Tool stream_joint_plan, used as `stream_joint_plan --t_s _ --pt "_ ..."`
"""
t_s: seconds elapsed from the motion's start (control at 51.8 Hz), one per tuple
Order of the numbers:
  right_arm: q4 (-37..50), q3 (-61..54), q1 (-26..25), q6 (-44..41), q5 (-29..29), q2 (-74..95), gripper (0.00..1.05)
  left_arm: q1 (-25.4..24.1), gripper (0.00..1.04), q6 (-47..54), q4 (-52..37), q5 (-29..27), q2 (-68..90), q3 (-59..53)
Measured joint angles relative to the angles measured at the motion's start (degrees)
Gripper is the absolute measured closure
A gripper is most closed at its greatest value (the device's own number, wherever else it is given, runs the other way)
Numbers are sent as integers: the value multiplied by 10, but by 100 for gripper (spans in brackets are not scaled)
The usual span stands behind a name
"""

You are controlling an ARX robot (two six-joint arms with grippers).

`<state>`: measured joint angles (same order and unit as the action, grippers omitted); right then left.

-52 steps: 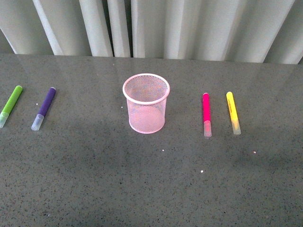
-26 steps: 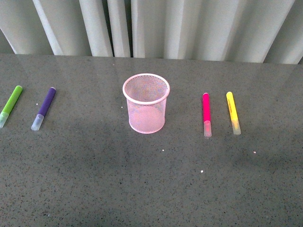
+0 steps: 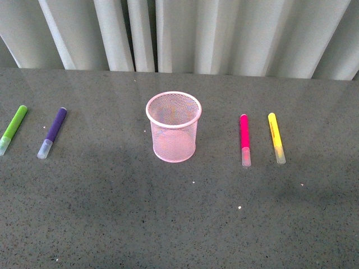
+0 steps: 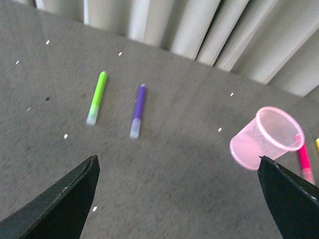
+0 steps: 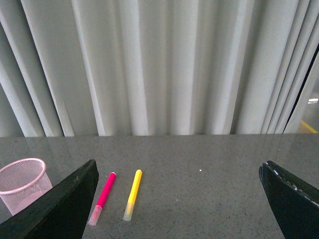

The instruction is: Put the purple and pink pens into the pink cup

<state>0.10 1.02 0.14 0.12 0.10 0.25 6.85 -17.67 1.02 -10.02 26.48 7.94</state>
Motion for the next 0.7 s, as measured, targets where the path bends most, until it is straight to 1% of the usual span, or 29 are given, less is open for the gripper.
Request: stream_joint_plan --t_s 0.058,0.135,0.174,0.232,0.348,0.483,0.56,0.638,0.695 --pt "0 0 0 0 0 0 7 -12 7 16 -79 28 71 21" --pt "0 0 0 0 0 0 7 -27 7 22 -143 62 148 52" --pt "0 0 0 0 0 0 7 -37 7 30 -185 89 226 89" --pt "0 0 0 0 0 0 7 -43 7 44 -226 100 314 124" --pt "0 0 0 0 0 0 7 -49 7 52 -243 125 422 175" --pt "0 0 0 0 0 0 7 -53 7 79 -250 140 524 227" --pt "0 0 0 0 0 0 7 -56 7 98 -243 149 582 259" --pt "0 0 0 0 0 0 7 -65 7 109 -213 180 635 294" --pt "0 0 0 0 0 0 7 -70 7 125 -210 180 671 315"
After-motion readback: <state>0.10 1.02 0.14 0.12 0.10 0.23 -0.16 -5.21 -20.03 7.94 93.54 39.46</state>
